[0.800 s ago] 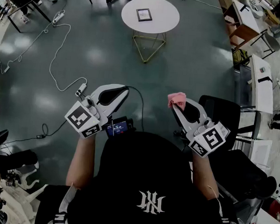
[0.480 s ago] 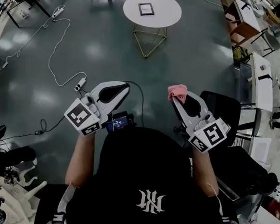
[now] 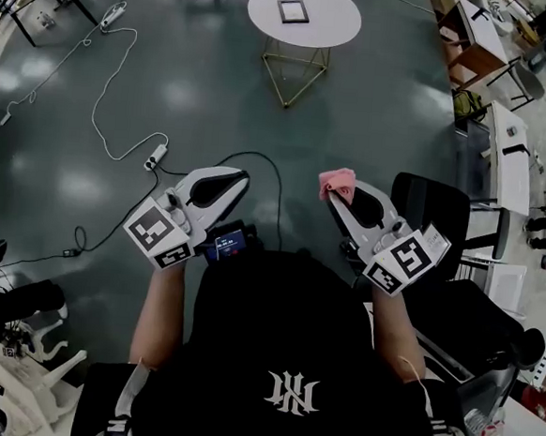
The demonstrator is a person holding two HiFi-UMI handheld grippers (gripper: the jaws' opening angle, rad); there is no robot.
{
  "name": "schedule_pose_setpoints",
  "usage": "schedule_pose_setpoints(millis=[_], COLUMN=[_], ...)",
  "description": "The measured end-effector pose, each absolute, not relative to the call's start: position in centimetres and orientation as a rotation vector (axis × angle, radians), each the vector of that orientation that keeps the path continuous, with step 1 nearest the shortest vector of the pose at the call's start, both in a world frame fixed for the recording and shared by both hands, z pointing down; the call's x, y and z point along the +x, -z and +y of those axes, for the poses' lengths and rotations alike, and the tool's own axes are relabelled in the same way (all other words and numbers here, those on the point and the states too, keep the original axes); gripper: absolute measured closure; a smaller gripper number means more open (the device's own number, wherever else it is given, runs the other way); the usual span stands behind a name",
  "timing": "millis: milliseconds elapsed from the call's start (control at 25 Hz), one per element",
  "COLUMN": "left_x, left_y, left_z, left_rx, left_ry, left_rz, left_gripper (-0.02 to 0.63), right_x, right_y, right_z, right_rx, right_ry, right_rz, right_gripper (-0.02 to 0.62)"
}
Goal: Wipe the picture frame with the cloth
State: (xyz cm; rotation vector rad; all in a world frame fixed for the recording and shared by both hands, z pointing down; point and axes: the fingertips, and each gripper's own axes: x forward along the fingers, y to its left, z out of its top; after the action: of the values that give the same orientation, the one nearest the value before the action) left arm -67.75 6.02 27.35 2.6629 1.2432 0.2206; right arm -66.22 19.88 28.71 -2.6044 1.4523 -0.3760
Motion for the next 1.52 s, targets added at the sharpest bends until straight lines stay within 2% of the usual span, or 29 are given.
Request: schedule_pose_setpoints(millis=[480, 800, 1240, 1520], left_x=[-71.0, -70.4, -62.6, -53.6], left_y=[-29.4, -31.1, -31.6, -29.0], left_z=[1.1, 0.0, 3.5, 8.6], left_rx=[2.615, 2.553, 2.542, 2.583], left_ry=[-0.226, -0.253, -0.317, -0.298], left_rz=[1.286, 1.283, 1.285, 1.283], left_gripper=[0.603, 0.603, 0.603, 0.603], right_x=[-68.0, -67.4, -58.8, -50.2], right_y=[-30.3, -31.6, -32.3, -31.2], right_z=[15.2, 15.9, 18.5, 23.7], right_rx=[-2.610, -2.655, -2.616, -2.582], right_ry=[0.405, 0.497, 0.493, 0.411], right_rz=[1.366, 1.277, 1.282, 1.307], right_gripper=[0.502, 0.502, 0.502, 0.502])
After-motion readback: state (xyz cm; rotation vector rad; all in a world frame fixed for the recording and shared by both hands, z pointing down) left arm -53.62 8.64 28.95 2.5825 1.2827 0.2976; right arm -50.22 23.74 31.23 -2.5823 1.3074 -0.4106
